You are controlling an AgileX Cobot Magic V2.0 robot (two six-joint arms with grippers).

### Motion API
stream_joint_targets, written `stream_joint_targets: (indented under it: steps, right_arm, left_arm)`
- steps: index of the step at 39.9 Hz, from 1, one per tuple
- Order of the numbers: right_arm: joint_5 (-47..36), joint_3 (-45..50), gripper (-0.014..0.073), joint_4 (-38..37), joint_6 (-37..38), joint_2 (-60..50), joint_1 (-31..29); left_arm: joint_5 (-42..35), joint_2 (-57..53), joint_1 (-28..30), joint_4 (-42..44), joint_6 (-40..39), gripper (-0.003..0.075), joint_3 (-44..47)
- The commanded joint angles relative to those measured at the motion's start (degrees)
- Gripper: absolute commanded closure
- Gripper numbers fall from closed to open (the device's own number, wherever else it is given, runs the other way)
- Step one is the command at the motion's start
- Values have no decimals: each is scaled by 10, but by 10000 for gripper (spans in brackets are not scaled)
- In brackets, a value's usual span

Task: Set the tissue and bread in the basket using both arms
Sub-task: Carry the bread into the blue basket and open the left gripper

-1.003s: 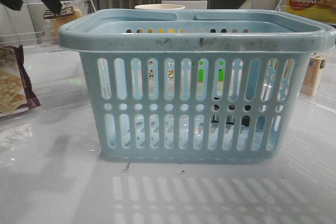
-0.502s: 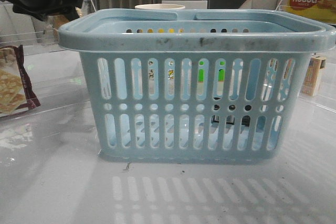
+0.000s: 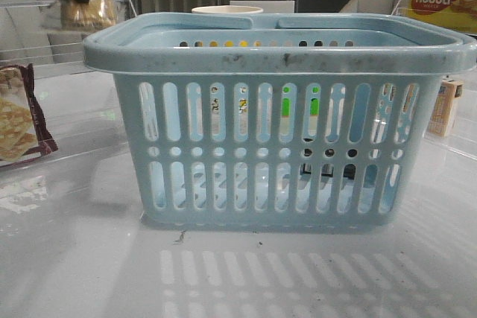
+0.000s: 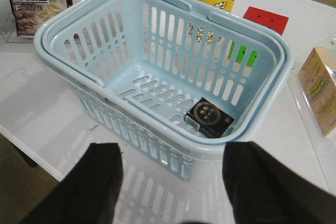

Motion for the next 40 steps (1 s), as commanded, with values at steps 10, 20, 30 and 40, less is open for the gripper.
stream_joint_targets:
  steps: [10, 20, 30, 40]
  right_arm:
    - [-41, -15, 78, -2, -7, -1, 0]
    - [-41, -15, 78, -2, -7, -1, 0]
    - [-40, -15, 78, -2, -7, -1, 0]
    - [-39, -14, 78, -2, -7, -1, 0]
  left_arm:
    - [88, -198, -96, -4, 53, 629, -17]
    - [112, -223, -234, -4, 79, 629, 51]
    - [128, -192, -286, -4, 79, 353, 84]
    - [175, -239, -285, -4, 79, 168, 82]
